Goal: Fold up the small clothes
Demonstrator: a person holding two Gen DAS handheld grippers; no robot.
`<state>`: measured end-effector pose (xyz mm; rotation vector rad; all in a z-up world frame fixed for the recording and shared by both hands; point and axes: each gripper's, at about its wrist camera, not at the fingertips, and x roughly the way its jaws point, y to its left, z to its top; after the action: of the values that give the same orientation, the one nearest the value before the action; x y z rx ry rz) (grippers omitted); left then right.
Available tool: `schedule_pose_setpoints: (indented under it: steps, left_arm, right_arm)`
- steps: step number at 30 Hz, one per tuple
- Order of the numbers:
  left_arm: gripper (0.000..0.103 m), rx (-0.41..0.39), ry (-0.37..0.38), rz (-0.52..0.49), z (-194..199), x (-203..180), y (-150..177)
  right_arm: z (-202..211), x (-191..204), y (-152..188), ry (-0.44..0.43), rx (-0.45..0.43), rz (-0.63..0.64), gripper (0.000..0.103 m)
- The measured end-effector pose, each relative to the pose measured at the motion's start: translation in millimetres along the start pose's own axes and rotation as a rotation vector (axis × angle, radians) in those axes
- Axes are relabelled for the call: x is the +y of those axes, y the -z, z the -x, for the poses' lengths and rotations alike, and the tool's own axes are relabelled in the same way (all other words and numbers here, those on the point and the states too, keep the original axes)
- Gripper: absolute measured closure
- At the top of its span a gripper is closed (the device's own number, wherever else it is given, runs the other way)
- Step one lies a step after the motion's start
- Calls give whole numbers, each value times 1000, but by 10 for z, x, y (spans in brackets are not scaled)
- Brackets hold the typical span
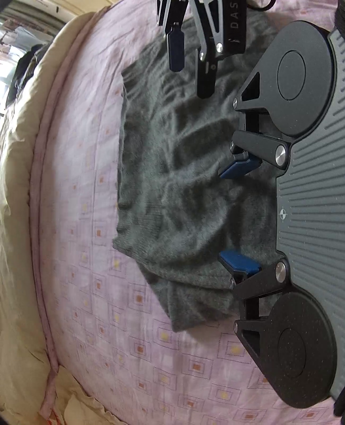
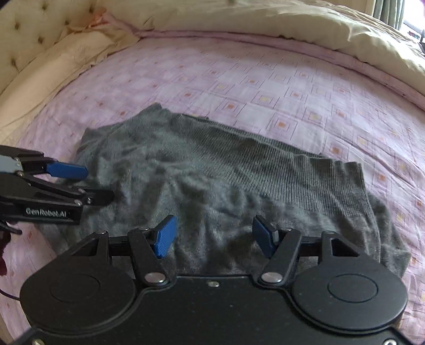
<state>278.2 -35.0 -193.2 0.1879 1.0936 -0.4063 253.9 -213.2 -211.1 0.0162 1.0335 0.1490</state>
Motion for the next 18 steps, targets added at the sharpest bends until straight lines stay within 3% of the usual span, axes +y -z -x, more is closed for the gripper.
schedule_pose_setpoints:
  steps: [2,5,8,13,18]
  left_arm:
    - [45,14,-33,11,-42,138,52]
    - [39,24,-97,-25,-79,337,55]
    - [29,55,-63,43,-108,581,53]
    - [28,64,-54,64,-37,649,34]
    - [28,-2,-18,161,325,477,-18]
  right_arm:
    - [-31,-40,58,67,22,32,36]
    - [-14,-351,171,147,43,-25,36]
    - [44,-683,273,185,62,-108,32]
    - [409,-1102,433,101,-8,-329,27]
    - [756,-1304,783,4,-59,-499,10]
